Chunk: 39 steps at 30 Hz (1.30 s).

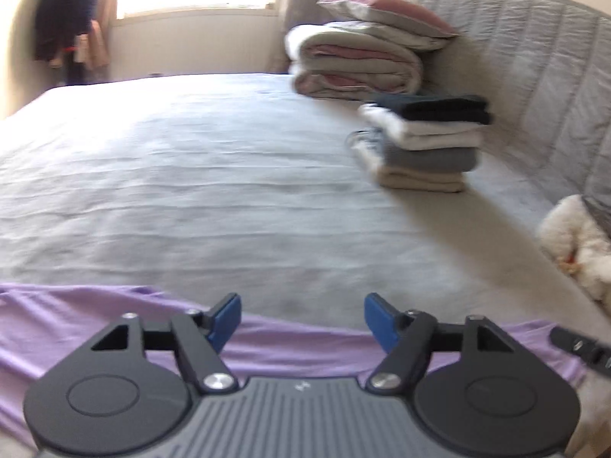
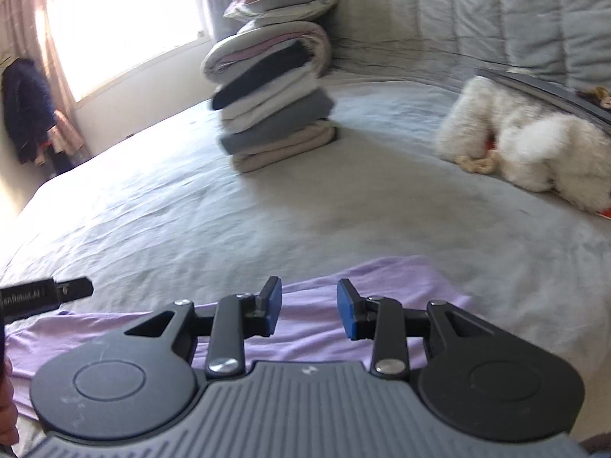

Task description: Fold clothes

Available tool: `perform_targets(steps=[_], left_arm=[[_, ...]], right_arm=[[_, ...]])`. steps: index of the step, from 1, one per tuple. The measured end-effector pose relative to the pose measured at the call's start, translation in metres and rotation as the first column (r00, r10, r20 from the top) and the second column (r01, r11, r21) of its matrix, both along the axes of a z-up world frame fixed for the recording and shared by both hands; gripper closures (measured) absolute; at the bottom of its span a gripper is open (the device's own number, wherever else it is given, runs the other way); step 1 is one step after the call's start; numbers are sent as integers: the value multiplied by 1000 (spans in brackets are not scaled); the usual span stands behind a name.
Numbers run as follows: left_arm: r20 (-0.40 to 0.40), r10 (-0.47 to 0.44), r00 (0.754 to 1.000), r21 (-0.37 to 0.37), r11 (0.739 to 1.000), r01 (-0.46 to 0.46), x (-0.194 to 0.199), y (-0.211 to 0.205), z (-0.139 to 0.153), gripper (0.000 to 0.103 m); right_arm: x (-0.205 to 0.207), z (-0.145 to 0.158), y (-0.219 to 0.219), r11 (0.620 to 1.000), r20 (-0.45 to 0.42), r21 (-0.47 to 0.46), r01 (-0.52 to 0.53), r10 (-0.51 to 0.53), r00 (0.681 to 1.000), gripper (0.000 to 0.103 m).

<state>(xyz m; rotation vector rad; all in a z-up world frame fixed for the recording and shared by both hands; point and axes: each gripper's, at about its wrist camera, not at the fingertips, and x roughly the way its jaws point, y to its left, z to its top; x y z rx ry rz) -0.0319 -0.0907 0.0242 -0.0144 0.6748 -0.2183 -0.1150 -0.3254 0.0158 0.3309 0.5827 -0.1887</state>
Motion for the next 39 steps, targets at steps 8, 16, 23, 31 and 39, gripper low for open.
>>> perform_targets(steps=[8, 16, 23, 31, 39], left_arm=[[-30, 52, 998, 50, 998, -50, -2, 84, -8, 15], [-49, 151, 987, 39, 988, -149, -6, 176, -19, 15], [-69, 283, 957, -59, 956, -287, -8, 267, -25, 16], [-120, 386, 915, -160, 902, -402, -24, 348, -31, 20], [-173, 438, 882, -240, 850, -469, -25, 382, -37, 37]], right_arm=[[22, 0, 64, 981, -18, 35, -190, 190, 982, 60], [43, -6, 143, 920, -9, 9, -391, 391, 920, 60], [50, -16, 213, 804, -26, -107, -585, 586, 810, 60], [42, -29, 289, 610, -50, -192, -769, 777, 628, 60], [31, -45, 329, 490, -120, -280, -826, 835, 537, 60]])
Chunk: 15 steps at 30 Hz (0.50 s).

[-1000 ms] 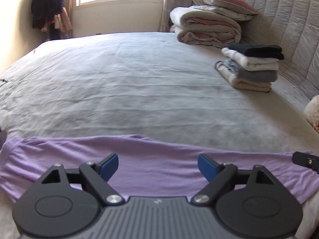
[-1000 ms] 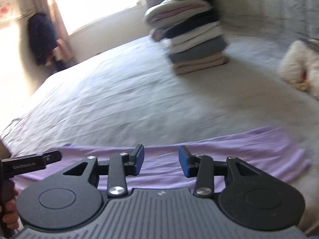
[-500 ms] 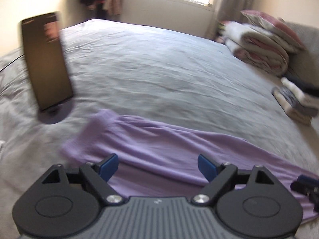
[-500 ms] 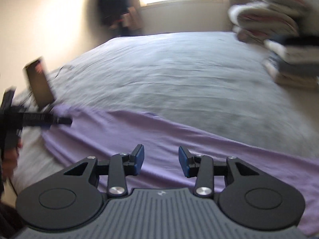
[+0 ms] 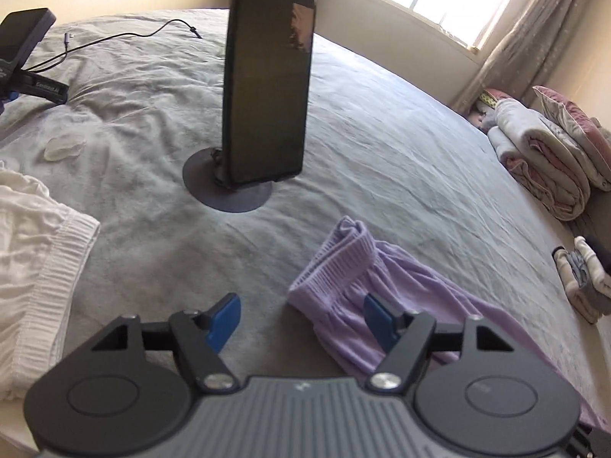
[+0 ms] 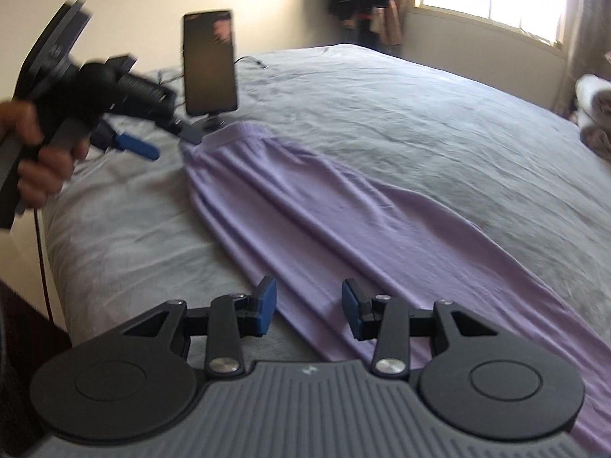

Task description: Fold clothes

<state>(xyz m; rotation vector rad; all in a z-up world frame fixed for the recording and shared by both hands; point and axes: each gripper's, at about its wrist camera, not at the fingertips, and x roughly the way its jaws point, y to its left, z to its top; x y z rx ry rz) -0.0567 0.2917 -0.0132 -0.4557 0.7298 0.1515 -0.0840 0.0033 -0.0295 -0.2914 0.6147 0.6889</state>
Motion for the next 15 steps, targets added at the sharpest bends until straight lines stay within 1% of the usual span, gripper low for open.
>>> perform_targets(steps=[2, 4, 5, 6, 8, 11, 12, 14, 15], left_arm=[[3, 1, 1000, -10, 1000, -1, 1, 0, -2, 51], [5, 4, 1000, -32, 999, -4, 3, 1, -4, 58], [2, 9, 1000, -38, 999, -9, 4, 2, -5, 65], [0, 13, 1000, -44, 999, -13, 5, 2, -7, 68], [-6, 22, 1000, -59, 998, -22, 7, 3, -10, 77], [-7, 32, 999, -82, 996, -33, 8, 4, -11, 86], [0, 27, 1000, -80, 996, -27, 9, 3, -10, 87], [11, 18, 1000, -67, 998, -17, 10, 2, -7, 92], [14, 15, 1000, -64, 998, -14, 10, 1, -6, 93]], right_arm=[[0, -1, 1, 1000, 8, -14, -5, 5, 1000, 60], [1, -1, 2, 1000, 10, -21, -7, 8, 1000, 60], [1, -1, 2, 1000, 8, -23, -7, 8, 1000, 60], [2, 0, 3, 1000, 9, -28, -9, 9, 1000, 60], [2, -1, 4, 999, 10, -41, -14, 14, 1000, 60], [3, -2, 7, 998, 4, -57, -21, 21, 1000, 62], [4, -1, 8, 998, -2, -56, -19, 19, 1000, 62], [6, 1, 8, 999, -21, -43, -13, 12, 1000, 62], [7, 2, 9, 999, -28, -38, -12, 11, 1000, 62]])
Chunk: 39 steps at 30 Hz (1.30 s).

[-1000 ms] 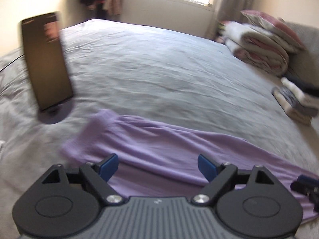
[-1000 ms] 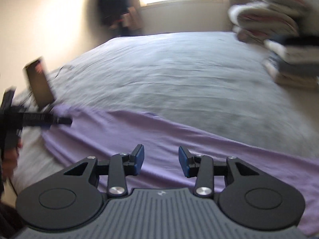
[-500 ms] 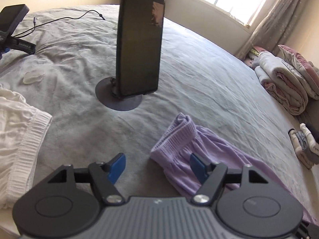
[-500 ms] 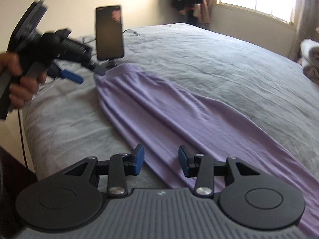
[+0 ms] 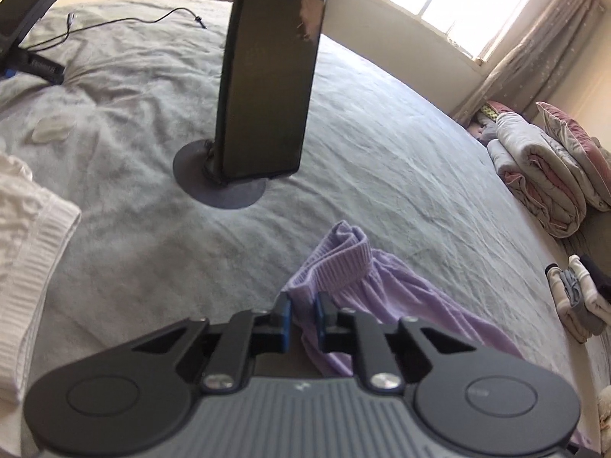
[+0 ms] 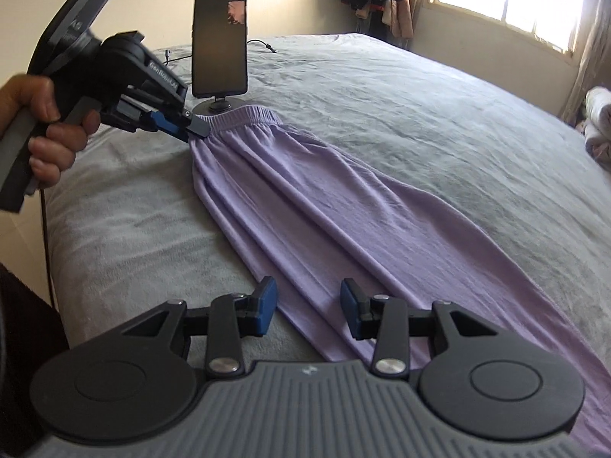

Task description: Fold clothes

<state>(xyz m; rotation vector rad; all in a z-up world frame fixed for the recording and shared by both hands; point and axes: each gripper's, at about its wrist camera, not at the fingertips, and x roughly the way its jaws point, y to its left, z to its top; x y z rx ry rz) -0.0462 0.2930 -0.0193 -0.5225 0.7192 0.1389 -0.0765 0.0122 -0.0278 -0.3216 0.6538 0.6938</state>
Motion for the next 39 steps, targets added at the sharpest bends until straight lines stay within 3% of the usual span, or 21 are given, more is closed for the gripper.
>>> perform_targets(steps=[8, 15, 18, 20, 22, 31, 39], left_arm=[[12, -3, 1000, 7, 1000, 2, -2, 2, 3, 94], [29, -7, 1000, -1, 1000, 7, -1, 4, 5, 95], [40, -11, 999, 0, 1000, 11, -2, 4, 6, 95], [39, -10, 999, -1, 1000, 10, -1, 5, 6, 96], [39, -10, 999, -6, 1000, 10, 0, 6, 6, 96], [34, -7, 999, -33, 999, 8, 1, 12, 2, 96], [-41, -5, 999, 3, 1000, 5, 4, 13, -6, 95]], right_arm=[[6, 1, 8, 1000, -15, -8, 4, -4, 1000, 67], [3, -1, 20, 998, 34, -66, -22, 25, 999, 70], [2, -2, 25, 995, 53, -95, -41, 46, 998, 80], [3, 0, 25, 994, 55, -99, -40, 46, 997, 97], [4, 1, 25, 994, 57, -103, -40, 46, 997, 101], [-4, 24, 20, 996, -12, -43, -74, 73, 997, 103], [-12, 11, 31, 991, -79, -69, -118, 112, 991, 102]])
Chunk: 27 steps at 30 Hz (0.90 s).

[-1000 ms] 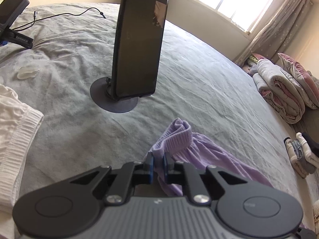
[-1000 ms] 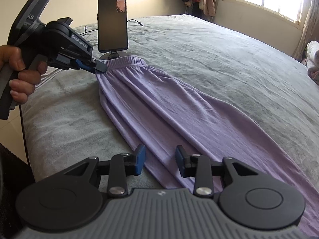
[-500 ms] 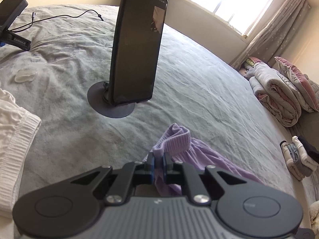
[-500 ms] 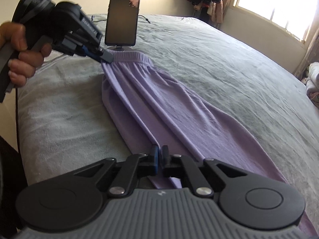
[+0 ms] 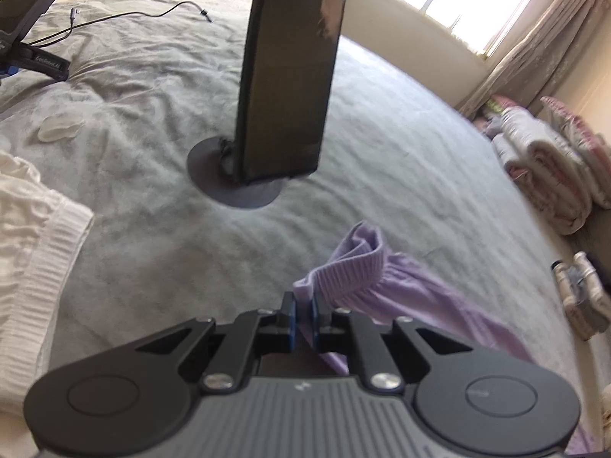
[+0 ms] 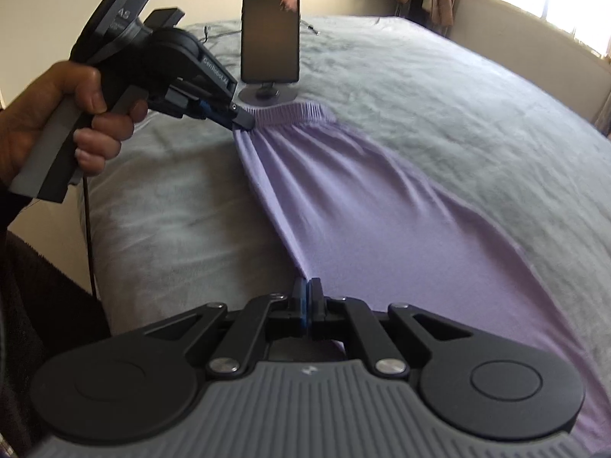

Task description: Fold clothes

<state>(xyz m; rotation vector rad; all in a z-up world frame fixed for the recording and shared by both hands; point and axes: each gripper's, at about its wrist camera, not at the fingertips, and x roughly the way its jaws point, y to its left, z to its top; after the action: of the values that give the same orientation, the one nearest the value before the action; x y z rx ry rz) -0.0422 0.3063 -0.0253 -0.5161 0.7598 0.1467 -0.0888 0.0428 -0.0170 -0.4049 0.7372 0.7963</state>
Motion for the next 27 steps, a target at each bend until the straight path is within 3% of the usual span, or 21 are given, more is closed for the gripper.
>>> perform_targets(steps=[5, 7, 12, 15, 18, 27], left_arm=[[-18, -13, 1000, 65, 998, 14, 1, -7, 1, 90], [-5, -13, 1000, 79, 997, 14, -2, -10, 5, 88], [65, 6, 998, 135, 991, -14, -9, -16, 20, 69], [119, 4, 993, 161, 987, -23, -11, -23, 30, 63], [178, -52, 983, 154, 988, 24, -8, -37, 36, 61], [171, -253, 952, 189, 957, 220, 27, -99, 15, 61]], right_arm=[[6, -7, -2, 1000, -27, 11, 8, -7, 1000, 100], [9, -4, -5, 999, -46, 37, 18, -16, 999, 89], [21, 11, -28, 992, -112, 122, 37, -23, 993, 87], [35, 19, -51, 981, -148, 177, 79, -53, 988, 68], [54, 24, -77, 967, -182, 217, 130, -90, 979, 67], [116, 29, -138, 932, -267, 281, 227, -151, 952, 66]])
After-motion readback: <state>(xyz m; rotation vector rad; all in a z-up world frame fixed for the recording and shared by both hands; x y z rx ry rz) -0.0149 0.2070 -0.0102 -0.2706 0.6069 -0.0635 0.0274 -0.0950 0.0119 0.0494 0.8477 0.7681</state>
